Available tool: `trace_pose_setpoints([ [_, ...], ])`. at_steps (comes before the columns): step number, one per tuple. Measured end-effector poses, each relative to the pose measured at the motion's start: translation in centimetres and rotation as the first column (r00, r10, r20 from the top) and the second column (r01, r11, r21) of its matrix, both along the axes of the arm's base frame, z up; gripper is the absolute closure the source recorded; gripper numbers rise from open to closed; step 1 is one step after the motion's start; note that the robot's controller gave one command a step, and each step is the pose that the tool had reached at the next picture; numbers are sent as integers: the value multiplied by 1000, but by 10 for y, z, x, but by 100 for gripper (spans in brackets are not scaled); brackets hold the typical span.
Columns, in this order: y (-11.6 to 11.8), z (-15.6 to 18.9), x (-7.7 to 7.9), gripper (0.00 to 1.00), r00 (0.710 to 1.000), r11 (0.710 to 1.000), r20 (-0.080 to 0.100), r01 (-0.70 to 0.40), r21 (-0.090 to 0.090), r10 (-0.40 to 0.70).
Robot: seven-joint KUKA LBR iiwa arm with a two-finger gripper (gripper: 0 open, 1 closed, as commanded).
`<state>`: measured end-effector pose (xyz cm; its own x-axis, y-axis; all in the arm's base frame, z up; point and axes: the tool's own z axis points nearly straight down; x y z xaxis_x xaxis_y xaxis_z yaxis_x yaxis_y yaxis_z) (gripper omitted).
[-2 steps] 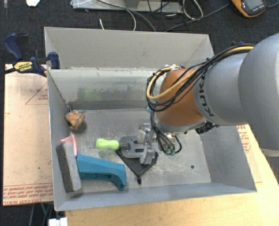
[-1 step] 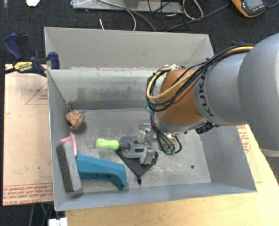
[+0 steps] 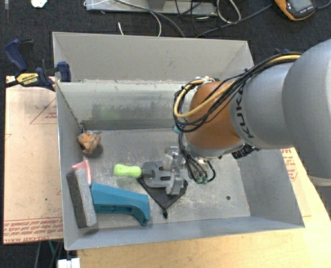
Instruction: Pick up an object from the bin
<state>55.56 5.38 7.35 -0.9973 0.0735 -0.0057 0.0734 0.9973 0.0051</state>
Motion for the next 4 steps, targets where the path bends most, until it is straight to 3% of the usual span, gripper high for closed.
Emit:
trace_pose_setpoints([
  [4, 0, 0, 0, 100, 1000, 1000, 0, 0, 0, 0],
])
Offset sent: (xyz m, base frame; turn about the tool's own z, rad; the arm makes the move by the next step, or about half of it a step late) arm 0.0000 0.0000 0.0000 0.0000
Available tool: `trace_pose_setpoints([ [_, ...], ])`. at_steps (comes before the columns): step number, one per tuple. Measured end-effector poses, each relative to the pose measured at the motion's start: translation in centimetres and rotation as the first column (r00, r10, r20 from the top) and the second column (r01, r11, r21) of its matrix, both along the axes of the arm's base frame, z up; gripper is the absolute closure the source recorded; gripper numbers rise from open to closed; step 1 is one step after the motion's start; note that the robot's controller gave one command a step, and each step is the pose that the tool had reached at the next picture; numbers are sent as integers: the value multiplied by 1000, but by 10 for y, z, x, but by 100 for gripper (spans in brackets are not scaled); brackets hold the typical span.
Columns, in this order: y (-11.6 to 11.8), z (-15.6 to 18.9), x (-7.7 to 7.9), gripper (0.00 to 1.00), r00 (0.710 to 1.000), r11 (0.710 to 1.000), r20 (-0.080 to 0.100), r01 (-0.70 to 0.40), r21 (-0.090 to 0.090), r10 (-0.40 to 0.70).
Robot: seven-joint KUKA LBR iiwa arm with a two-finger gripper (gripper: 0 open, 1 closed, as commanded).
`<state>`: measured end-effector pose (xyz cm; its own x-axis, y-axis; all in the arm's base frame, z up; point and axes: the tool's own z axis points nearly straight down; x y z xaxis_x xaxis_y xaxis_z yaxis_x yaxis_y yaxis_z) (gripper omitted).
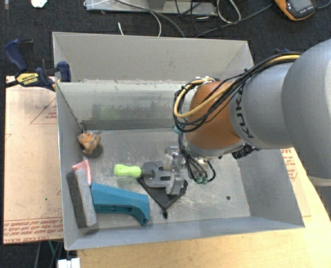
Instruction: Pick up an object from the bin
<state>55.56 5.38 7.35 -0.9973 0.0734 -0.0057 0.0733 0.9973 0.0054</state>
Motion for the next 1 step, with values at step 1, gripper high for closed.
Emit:
trace_pose_setpoints([
  [1, 0, 0, 0, 100, 1000, 1000, 0, 0, 0, 0],
])
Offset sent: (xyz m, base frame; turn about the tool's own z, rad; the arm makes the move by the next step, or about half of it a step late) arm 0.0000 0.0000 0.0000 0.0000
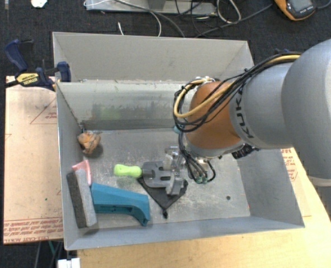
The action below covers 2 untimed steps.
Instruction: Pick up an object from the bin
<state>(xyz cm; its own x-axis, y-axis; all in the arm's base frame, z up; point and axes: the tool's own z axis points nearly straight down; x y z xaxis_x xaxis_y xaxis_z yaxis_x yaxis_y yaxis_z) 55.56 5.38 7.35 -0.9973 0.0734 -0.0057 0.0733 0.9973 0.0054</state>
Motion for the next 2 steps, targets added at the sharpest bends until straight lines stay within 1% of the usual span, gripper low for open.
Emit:
trace_pose_setpoints([
  [2, 0, 0, 0, 100, 1000, 1000, 0, 0, 0, 0],
])
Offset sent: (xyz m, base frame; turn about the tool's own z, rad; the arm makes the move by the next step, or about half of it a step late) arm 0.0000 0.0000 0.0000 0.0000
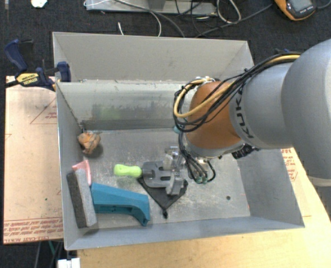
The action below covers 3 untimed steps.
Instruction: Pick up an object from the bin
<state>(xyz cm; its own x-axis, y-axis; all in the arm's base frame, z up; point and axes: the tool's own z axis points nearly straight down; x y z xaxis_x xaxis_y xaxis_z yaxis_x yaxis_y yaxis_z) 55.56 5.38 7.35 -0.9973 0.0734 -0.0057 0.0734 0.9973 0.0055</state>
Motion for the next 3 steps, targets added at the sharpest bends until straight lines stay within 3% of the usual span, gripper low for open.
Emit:
trace_pose_setpoints([
  [3, 0, 0, 0, 100, 1000, 1000, 0, 0, 0, 0],
])
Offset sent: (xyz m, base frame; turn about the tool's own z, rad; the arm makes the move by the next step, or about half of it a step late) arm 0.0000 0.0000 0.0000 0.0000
